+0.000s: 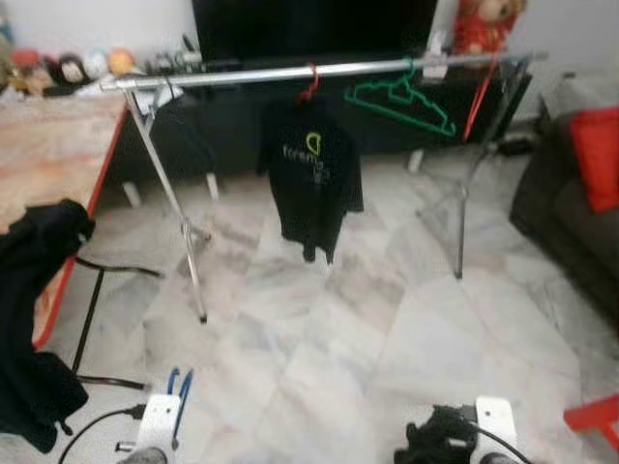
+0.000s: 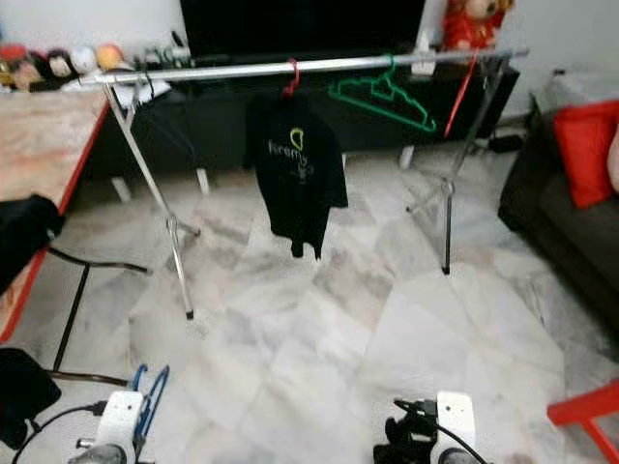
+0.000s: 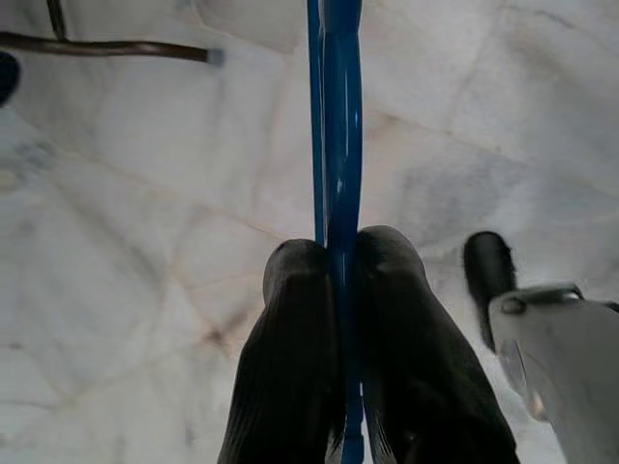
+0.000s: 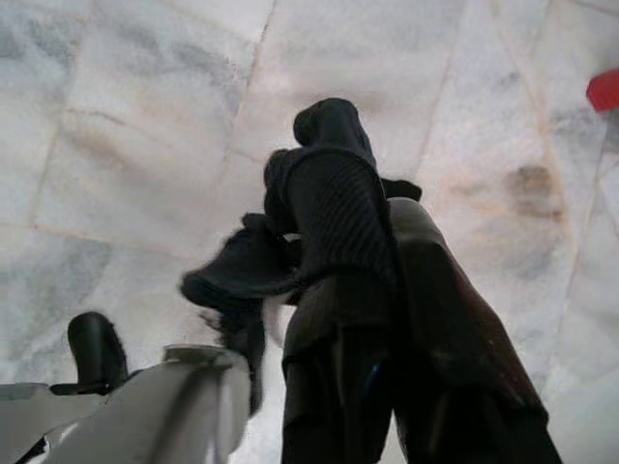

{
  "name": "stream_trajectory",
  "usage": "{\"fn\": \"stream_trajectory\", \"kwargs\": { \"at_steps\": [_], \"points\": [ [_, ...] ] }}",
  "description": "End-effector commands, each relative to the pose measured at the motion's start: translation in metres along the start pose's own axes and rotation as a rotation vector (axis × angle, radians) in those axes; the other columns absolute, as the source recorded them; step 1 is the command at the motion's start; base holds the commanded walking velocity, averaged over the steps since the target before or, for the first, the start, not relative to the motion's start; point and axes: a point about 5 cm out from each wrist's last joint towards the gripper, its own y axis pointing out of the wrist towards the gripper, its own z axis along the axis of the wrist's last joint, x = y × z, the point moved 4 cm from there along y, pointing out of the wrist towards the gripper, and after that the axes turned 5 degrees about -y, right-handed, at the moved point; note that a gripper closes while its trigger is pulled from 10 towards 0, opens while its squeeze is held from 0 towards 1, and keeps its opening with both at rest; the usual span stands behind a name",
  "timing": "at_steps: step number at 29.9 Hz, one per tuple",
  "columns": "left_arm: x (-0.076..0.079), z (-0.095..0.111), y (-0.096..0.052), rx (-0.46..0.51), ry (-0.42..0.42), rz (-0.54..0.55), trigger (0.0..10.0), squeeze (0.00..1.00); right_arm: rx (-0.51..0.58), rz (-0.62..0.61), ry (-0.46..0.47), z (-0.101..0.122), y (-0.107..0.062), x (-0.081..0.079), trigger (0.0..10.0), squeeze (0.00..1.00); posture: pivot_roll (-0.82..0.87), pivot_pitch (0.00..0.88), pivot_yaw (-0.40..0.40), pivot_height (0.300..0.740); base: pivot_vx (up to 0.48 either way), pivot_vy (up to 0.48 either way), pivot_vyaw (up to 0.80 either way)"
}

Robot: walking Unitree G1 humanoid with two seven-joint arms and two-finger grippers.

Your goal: Hang hanger

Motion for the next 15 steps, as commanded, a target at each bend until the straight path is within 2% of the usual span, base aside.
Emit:
{"fn": "stream_trajectory", "kwargs": {
  "at_steps": [1,15],
  "points": [
    [0.005,-0.0033,-0.0001,-0.01,0.006,-0.011,10.0,0.0,0.006,-0.006,-0.004,0.0013,-0.0001,0.0032,10.0,0.0,-0.08,0.026,0.011,0.74,0.0,0.0,0.0],
    [0.0055,-0.0039,-0.0002,-0.014,0.015,-0.025,10.0,0.0,0.008,-0.008,-0.004,0.0011,-0.0001,0.0029,10.0,0.0,-0.07,0.026,0.012,0.74,0.0,0.0,0.0]
  ]
}}
